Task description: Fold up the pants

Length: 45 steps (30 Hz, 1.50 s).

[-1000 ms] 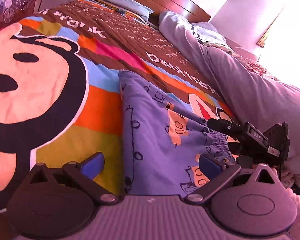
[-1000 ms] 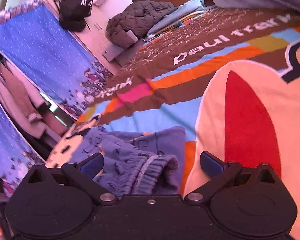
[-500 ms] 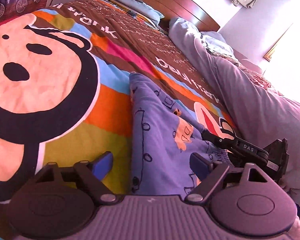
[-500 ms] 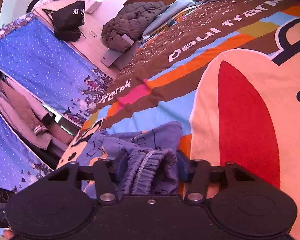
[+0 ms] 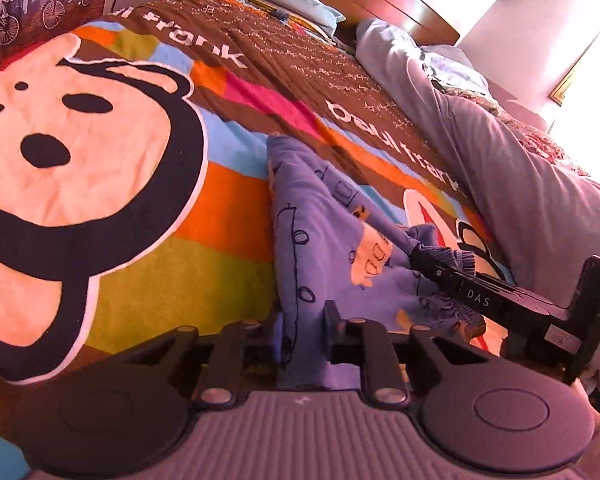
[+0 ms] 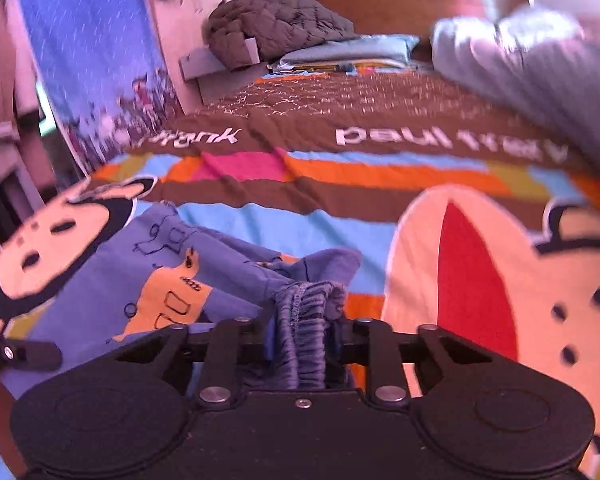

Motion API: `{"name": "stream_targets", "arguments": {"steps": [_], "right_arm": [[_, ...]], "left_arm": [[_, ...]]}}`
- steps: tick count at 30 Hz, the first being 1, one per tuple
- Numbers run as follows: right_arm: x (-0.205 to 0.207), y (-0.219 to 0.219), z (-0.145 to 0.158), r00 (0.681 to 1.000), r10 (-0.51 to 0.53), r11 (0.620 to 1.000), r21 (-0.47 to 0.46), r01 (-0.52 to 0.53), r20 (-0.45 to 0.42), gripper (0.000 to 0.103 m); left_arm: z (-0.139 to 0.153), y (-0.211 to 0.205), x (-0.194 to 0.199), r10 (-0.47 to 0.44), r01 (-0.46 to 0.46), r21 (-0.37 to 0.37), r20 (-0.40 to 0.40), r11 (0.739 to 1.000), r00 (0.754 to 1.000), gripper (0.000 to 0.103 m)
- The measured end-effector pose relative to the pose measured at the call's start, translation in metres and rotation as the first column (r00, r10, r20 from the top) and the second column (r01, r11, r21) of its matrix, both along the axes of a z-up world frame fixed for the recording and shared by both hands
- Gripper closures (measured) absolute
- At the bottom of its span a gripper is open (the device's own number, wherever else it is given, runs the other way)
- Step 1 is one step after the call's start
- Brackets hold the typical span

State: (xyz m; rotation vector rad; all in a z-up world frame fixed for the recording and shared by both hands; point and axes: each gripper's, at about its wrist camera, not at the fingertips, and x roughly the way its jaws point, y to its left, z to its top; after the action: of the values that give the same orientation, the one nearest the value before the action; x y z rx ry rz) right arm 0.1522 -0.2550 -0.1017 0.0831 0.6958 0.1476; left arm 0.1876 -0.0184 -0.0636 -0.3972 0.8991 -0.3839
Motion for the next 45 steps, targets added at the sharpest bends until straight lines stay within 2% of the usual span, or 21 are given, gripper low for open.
{"name": "stream_targets", "arguments": {"steps": [6,11,15,21,26,28,30,34,36,42,44,45], "right_arm": [[-0.016,0.026,0.031,0.998,-0.019,0.997,-0.074,0.023,0.064,0.084],[-0.027,0.048,0.057,0.994,0.03,0.989,-0.145,-0.015,0.106,0.085],[-0.028,0.067,0.071,0.988,0.086,0.983,-0.174,-0.063,0.125,0.085],[-0.018,0.101,0.092,0.972,0.149,0.979,-0.165,-0.119,0.183,0.085],[-0.011,0.137,0.1,0.947,0.208,0.973,-0.149,-0.175,0.244,0.085],[-0.007,0.151,0.098,0.943,0.217,0.974,-0.12,-0.192,0.254,0.085],[-0.002,0.165,0.092,0.942,0.22,0.975,-0.096,-0.202,0.253,0.085],[0.011,0.188,0.068,0.953,0.24,0.971,-0.071,-0.23,0.186,0.085],[0.016,0.197,0.053,0.962,0.237,0.97,-0.091,-0.226,0.139,0.084],[0.021,0.19,0.029,0.978,0.198,0.98,-0.048,-0.195,0.068,0.078],[0.02,0.189,0.024,0.979,0.196,0.98,-0.053,-0.193,0.062,0.073],[0.021,0.19,0.023,0.98,0.19,0.981,-0.056,-0.187,0.056,0.066]], "left_arm": [[0.015,0.005,-0.013,-0.009,0.008,0.015,0.043,1.0,0.999,0.085],[0.037,0.005,-0.028,-0.028,0.017,0.078,0.151,0.997,0.988,0.085],[0.051,0.018,-0.034,-0.023,0.007,0.075,0.211,0.997,0.977,0.085],[0.062,0.066,-0.036,0.076,-0.088,0.038,0.246,0.995,0.966,0.085],[0.063,0.118,-0.043,0.179,-0.194,0.031,0.265,0.98,0.947,0.085],[0.059,0.136,-0.044,0.226,-0.241,0.033,0.253,0.97,0.941,0.085],[0.054,0.152,-0.042,0.277,-0.29,0.031,0.21,0.957,0.938,0.085],[0.033,0.176,-0.032,0.322,-0.323,0.006,0.044,0.947,0.946,0.085],[0.024,0.181,-0.03,0.326,-0.326,0.003,0.001,0.945,0.945,0.084],[0.015,0.182,-0.031,0.305,-0.305,0.022,0.011,0.952,0.952,0.081],[0.014,0.181,-0.031,0.307,-0.307,0.031,0.011,0.951,0.952,0.078],[0.014,0.18,-0.031,0.31,-0.31,0.031,0.01,0.95,0.951,0.076]]}}
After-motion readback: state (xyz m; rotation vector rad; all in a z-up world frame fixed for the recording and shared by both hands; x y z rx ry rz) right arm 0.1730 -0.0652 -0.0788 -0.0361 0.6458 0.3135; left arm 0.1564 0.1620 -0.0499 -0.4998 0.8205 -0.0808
